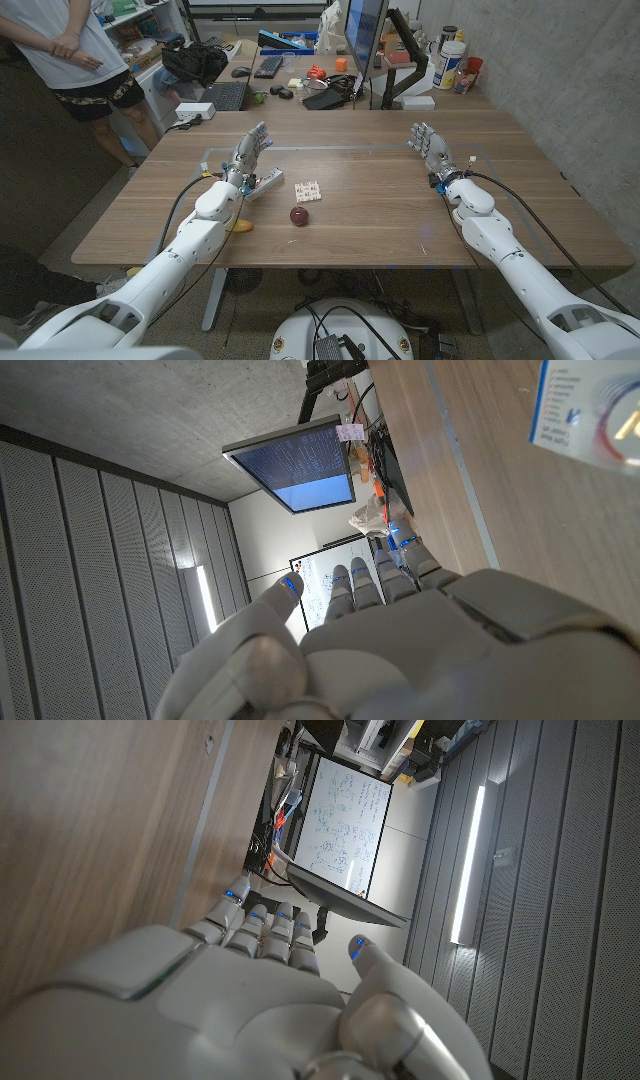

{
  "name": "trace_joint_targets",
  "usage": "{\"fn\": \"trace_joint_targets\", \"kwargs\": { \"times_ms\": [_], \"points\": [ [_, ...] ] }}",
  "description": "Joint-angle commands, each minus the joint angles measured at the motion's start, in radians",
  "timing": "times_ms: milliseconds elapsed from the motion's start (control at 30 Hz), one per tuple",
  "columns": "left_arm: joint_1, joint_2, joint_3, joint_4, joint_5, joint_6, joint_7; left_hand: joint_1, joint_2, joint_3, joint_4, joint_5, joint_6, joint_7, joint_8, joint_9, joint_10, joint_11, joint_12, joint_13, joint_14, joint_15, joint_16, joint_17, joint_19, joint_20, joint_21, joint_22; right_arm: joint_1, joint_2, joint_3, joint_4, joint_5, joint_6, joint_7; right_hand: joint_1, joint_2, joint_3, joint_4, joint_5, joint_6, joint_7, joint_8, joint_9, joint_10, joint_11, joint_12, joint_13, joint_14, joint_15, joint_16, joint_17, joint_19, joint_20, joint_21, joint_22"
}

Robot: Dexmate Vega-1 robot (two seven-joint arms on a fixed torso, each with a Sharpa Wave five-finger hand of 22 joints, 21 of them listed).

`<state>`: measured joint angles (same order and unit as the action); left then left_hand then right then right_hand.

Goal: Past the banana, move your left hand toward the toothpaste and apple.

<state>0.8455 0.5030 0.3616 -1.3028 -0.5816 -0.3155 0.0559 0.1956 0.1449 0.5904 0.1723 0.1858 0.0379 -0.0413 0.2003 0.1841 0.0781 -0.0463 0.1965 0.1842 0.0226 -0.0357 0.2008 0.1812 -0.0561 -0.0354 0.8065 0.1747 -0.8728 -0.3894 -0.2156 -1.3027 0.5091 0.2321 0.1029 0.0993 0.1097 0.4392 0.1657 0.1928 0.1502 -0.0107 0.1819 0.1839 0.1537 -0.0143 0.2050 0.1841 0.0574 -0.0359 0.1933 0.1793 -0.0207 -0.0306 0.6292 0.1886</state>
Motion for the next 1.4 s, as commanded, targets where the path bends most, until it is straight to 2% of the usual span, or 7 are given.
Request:
{"fn": "trace_joint_targets", "kwargs": {
  "times_ms": [33, 533, 1400],
  "points": [
    [0.011, 0.014, 0.004, -0.031, 0.082, -0.026, 0.073, 0.014, 0.034, 0.011, -0.004, 0.005, 0.01, -0.004, 0.005, 0.003, 0.013, -0.001, 0.009, 0.001, 0.007, -0.008, 0.007, 0.004, 0.002, -0.018, 0.0, 0.003, -0.006, 0.037, 0.044, -0.001, -0.05, -0.013, 0.032, 0.004, 0.083, 0.009, 0.002, 0.003, 0.011, -0.001, 0.009, 0.003, 0.011, 0.002, 0.006, 0.002, 0.007, -0.016, 0.004, 0.004, -0.003, -0.084, 0.004, 0.002],
    [0.013, 0.024, 0.008, -0.053, 0.158, -0.041, 0.134, 0.02, 0.034, 0.022, -0.006, 0.004, 0.015, -0.009, 0.002, 0.004, 0.016, -0.001, 0.006, 0.002, 0.012, -0.008, 0.005, 0.003, 0.006, -0.016, -0.002, 0.003, -0.007, 0.06, 0.071, 0.006, -0.078, -0.012, 0.055, 0.002, 0.082, 0.011, 0.001, 0.002, 0.016, -0.001, 0.011, 0.003, 0.016, 0.001, 0.008, 0.002, 0.007, -0.015, 0.004, 0.004, -0.004, -0.086, 0.002, 0.002],
    [0.024, 0.049, 0.015, -0.102, 0.321, -0.062, 0.244, 0.026, 0.032, 0.035, -0.007, 0.002, 0.023, -0.011, 0.0, 0.004, 0.02, -0.004, 0.004, 0.003, 0.016, -0.009, 0.002, 0.004, 0.01, -0.018, -0.006, 0.003, -0.011, 0.071, 0.086, -0.004, -0.106, -0.008, 0.071, -0.002, 0.081, 0.014, -0.001, 0.002, 0.021, -0.003, 0.012, 0.003, 0.022, 0.0, 0.01, 0.003, 0.01, -0.018, 0.005, 0.004, -0.003, -0.088, 0.0, 0.002]
  ]
}}
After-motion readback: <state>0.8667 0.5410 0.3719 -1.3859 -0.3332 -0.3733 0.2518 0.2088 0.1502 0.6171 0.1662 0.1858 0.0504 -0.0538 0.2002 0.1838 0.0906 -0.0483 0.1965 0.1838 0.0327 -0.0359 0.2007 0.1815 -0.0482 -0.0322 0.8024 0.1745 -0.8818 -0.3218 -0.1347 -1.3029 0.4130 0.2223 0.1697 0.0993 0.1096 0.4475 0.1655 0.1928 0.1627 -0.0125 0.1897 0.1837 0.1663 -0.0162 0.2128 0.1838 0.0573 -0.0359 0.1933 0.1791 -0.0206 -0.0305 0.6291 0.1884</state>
